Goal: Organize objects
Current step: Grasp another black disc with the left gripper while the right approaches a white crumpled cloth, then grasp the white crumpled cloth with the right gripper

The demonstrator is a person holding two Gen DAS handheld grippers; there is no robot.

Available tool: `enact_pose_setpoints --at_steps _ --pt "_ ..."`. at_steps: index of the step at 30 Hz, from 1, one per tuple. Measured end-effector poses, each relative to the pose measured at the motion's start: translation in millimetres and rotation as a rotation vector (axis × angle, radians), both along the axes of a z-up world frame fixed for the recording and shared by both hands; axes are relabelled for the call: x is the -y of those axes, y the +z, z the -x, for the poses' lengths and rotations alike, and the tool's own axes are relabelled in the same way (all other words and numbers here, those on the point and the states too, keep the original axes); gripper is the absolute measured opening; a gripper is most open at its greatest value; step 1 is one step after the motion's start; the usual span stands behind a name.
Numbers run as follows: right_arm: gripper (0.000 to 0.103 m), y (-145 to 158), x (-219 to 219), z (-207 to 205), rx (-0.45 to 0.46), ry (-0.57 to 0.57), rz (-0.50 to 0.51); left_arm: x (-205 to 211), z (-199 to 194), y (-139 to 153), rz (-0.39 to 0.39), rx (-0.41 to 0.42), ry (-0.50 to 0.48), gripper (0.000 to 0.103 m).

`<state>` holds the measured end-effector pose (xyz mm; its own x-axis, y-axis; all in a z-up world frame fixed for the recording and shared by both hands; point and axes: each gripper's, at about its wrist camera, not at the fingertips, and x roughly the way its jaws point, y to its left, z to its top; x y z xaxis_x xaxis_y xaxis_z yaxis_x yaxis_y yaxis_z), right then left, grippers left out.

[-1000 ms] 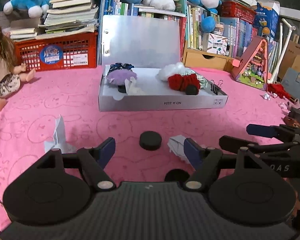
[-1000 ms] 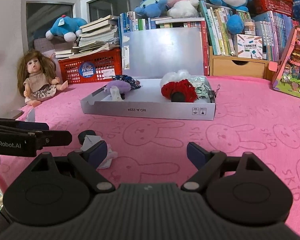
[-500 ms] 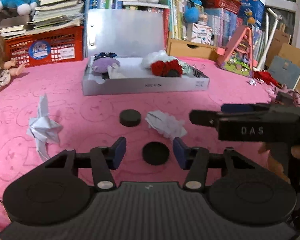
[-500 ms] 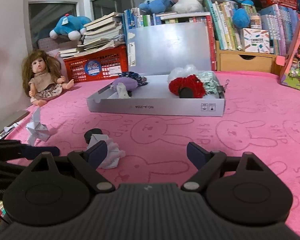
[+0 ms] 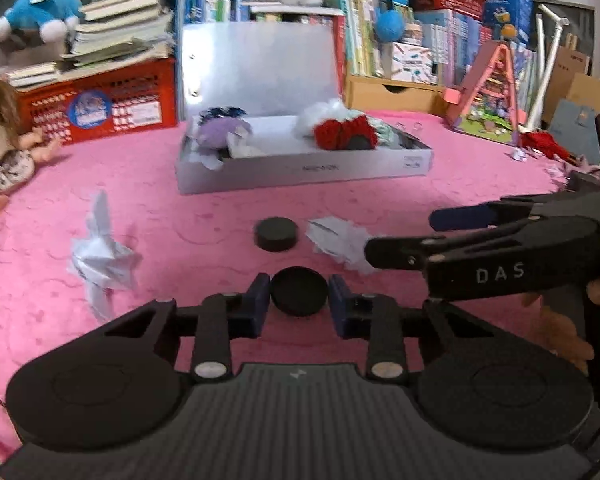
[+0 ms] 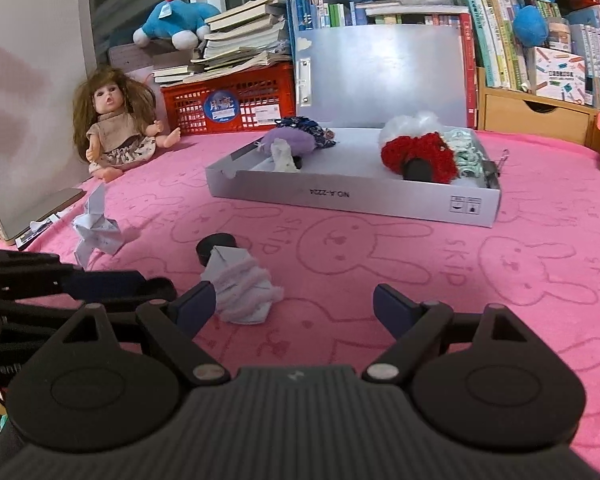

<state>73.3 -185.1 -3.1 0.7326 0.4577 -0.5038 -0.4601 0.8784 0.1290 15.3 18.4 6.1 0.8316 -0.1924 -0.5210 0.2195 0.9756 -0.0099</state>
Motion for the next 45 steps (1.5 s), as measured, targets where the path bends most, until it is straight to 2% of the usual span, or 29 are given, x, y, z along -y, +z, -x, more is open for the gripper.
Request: enact_pose_setpoints --at_steps 8,15,21,29,45 --pt "0.091 -0.9 -12.2 -6.1 -0.007 0.033 0.028 -22.6 -1.5 7.5 0.006 0.011 0.08 0.037" --pt "0.087 -0.8 -28.1 -6.4 0.0 0.076 0.058 -26.2 -5.7 7.8 0.014 0.005 0.102 0.037" --pt "0.071 -2.6 -34.4 -4.6 0.009 0.081 0.082 -27.9 -7.1 7.2 0.02 0.003 0.112 0.037" --pt "0.048 -1.3 -30.8 -2.8 0.01 0.072 0.055 -30.9 -8.9 5.1 0.031 -0.012 0.124 0.037" --pt "0.042 -0.5 -27.0 7.1 0.022 0.037 0.041 -30.4 -9.2 4.3 0.03 -0.013 0.124 0.037"
